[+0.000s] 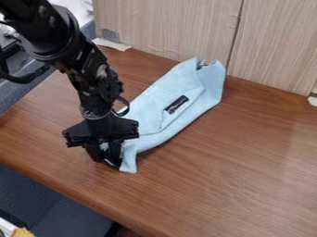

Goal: Fold the cloth from bottom to top

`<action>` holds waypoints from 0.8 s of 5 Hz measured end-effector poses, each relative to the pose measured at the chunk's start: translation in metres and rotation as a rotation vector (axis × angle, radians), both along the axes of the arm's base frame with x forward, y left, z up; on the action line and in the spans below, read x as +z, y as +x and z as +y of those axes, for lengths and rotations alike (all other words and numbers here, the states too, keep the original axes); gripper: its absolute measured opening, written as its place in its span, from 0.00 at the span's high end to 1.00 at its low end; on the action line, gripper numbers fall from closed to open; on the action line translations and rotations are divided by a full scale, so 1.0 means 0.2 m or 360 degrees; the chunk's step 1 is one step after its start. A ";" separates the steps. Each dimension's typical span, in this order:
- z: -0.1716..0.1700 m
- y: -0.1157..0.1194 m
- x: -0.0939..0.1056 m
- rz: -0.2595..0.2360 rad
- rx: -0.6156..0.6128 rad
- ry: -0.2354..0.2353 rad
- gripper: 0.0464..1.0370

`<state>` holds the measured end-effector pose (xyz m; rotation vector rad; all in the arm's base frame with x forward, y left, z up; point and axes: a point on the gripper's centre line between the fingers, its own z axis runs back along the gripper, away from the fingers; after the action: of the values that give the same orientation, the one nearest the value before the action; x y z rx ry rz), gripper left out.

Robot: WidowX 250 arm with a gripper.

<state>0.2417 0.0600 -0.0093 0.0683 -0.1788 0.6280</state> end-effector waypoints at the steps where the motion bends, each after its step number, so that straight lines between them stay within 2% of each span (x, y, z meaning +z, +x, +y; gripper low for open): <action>1: 0.00 -0.01 0.02 0.0004 -0.0010 -0.0045 0.84; 2: -0.01 -0.02 0.11 -0.0048 0.0067 -0.0106 0.93; 4: -0.07 0.07 0.23 -0.0097 0.0156 -0.0234 0.96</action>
<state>0.2551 0.0457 0.0360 -0.0845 -0.1883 0.7397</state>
